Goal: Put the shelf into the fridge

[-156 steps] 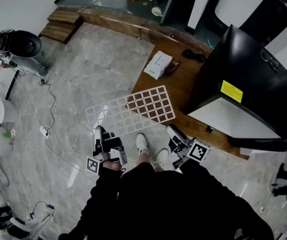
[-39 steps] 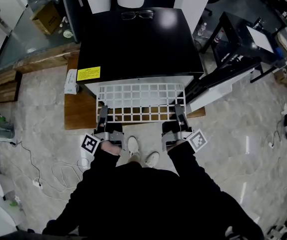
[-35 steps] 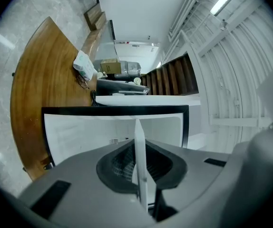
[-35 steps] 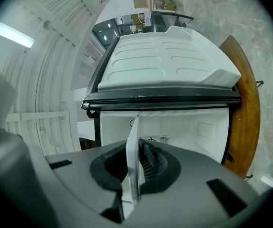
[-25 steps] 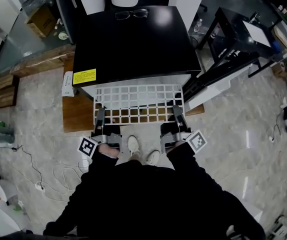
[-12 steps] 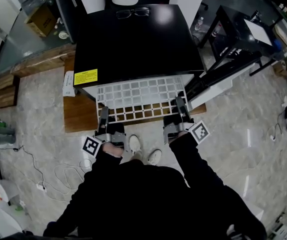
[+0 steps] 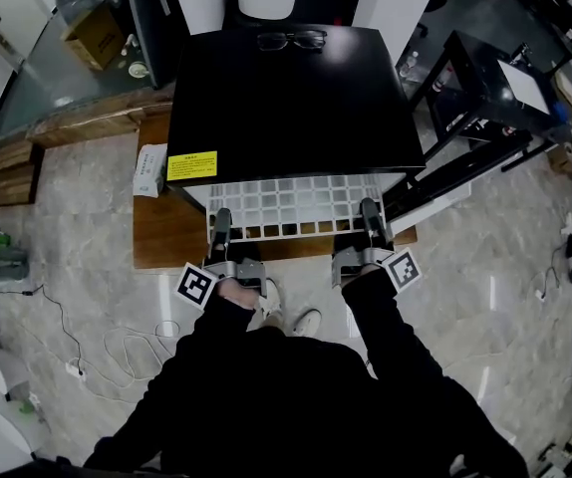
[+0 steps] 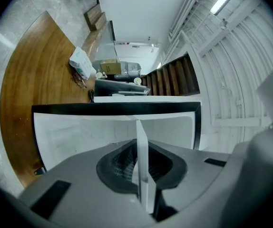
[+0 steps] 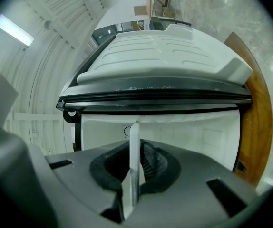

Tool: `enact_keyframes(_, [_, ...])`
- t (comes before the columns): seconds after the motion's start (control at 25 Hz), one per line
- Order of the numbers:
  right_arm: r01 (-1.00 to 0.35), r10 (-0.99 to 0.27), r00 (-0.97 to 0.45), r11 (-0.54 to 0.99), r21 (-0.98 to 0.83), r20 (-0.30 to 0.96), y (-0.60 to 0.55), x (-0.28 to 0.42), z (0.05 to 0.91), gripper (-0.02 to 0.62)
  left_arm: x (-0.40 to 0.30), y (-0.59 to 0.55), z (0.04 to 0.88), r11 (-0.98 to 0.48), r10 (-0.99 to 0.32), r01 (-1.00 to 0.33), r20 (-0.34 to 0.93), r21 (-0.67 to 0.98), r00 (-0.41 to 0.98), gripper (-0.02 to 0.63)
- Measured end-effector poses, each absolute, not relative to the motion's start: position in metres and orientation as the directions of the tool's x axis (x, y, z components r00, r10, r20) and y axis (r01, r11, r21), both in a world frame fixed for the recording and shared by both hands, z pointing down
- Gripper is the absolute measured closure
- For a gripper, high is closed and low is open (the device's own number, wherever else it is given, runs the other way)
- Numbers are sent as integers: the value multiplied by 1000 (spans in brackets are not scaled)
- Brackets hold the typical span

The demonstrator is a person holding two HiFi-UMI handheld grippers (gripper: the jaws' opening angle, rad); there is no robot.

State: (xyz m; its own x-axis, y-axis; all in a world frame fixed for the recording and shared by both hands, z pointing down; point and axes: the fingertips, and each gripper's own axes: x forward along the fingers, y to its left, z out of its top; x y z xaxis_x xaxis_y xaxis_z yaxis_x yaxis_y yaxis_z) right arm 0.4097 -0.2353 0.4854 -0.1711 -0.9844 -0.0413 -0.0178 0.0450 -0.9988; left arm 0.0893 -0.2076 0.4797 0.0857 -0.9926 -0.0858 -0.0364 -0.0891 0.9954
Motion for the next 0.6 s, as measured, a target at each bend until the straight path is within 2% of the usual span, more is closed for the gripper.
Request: enact_keyframes(0.6, [-44,-995,-87,44,-998,-40,-282,406,483,572,84,-256,474,-125,-992,-99,-124,987,22,572])
